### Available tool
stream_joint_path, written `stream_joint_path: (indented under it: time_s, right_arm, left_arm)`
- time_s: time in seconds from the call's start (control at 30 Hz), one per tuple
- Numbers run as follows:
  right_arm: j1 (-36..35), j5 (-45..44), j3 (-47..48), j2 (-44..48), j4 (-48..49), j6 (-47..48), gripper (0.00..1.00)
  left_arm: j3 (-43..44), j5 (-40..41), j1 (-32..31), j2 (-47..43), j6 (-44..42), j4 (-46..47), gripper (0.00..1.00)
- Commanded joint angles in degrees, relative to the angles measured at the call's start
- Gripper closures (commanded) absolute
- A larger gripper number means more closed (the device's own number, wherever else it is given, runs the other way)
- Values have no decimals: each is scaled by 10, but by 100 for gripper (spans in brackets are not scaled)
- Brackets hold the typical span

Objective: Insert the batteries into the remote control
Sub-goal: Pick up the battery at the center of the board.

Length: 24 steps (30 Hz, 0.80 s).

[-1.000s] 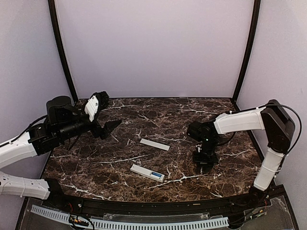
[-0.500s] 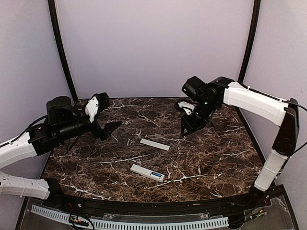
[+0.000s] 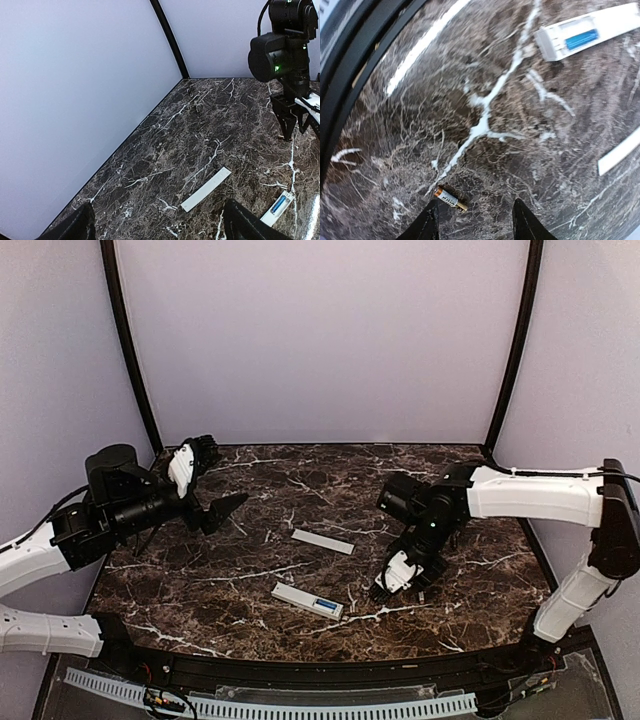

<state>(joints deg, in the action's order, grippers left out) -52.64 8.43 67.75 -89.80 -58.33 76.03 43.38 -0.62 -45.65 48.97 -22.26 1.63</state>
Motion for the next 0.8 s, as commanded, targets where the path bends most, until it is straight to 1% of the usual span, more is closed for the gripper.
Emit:
stream_joint_path:
  time_s: [0.0, 0.1, 0.33, 0.47, 0.6, 0.77]
  right_arm:
    - [-4, -89, -46, -13, -17, 181, 52]
    - [5, -115, -83, -18, 27, 243, 52]
    - [14, -102, -100, -45, 73, 301, 51]
    - [17, -102, -95, -66, 79, 303, 53]
    - [27, -108, -89, -90, 65, 297, 57]
    - [40, -121, -94, -90, 68, 311, 58]
  left_arm:
    - [-7, -16, -4, -2, -2, 1, 12]
    - [-8, -15, -4, -3, -3, 1, 11]
    - [-8, -19, -4, -6, 3, 0, 10]
    - [-9, -19, -4, -6, 4, -2, 9]
    - [-9, -20, -4, -7, 4, -4, 9]
    - [-9, -23, -4, -9, 5, -4, 8]
